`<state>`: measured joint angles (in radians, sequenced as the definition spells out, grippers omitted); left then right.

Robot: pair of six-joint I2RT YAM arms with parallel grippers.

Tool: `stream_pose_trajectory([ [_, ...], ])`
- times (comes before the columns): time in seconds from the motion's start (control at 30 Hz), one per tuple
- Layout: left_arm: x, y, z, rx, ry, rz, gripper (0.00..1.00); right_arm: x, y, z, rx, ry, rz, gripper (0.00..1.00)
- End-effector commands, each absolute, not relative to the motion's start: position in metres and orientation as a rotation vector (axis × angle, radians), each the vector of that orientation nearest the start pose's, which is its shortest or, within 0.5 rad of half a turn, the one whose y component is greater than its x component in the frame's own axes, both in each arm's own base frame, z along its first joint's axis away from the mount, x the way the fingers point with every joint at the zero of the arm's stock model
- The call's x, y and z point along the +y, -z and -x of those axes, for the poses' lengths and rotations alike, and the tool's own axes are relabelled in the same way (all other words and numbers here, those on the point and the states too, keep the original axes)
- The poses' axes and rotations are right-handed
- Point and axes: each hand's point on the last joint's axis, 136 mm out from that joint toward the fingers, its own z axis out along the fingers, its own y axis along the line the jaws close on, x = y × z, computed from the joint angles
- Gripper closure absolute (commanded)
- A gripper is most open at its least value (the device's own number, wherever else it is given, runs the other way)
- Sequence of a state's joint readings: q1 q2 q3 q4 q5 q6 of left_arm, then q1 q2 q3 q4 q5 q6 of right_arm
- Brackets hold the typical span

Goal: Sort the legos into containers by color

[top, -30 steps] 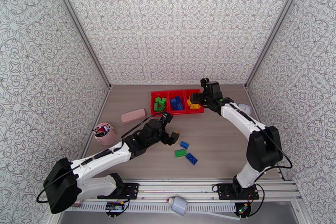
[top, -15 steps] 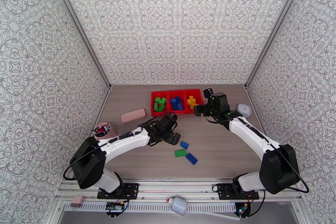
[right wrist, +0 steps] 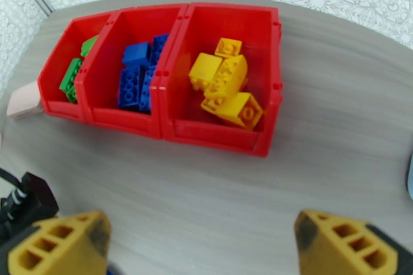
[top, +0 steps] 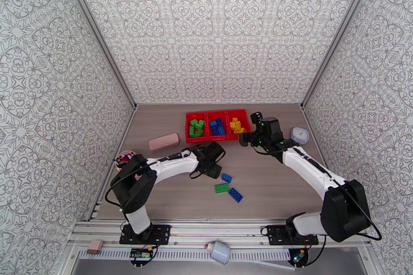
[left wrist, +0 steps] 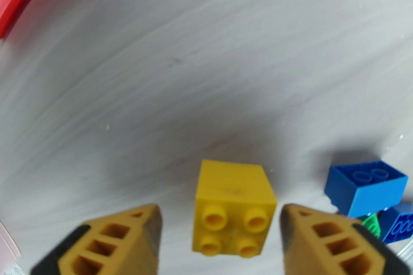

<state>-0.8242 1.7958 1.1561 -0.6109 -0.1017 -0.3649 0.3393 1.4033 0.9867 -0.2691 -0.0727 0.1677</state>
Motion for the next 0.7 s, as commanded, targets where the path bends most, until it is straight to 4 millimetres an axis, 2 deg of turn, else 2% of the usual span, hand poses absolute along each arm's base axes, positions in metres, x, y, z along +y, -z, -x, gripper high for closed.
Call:
stream_pose_trajectory([
  [0.0,-0.278,-0.045,-0.281,2.753,0.161,-0.619,0.48,0.146,-0.176,-0.382,2.258,-0.350,0.215,0.02],
  [0.33,-0.278,-0.047,-0.280,2.753,0.174,-0.601,0.67,0.145,-0.183,-0.378,2.242,-0.352,0.214,0.02],
  [0.47,-0.281,-0.059,-0.284,2.714,0.194,-0.589,0.68,0.145,-0.191,-0.374,2.230,-0.365,0.213,0.02],
  [0.67,-0.286,-0.095,-0.302,2.558,0.249,-0.532,0.70,0.146,-0.203,-0.364,2.197,-0.399,0.221,0.03],
])
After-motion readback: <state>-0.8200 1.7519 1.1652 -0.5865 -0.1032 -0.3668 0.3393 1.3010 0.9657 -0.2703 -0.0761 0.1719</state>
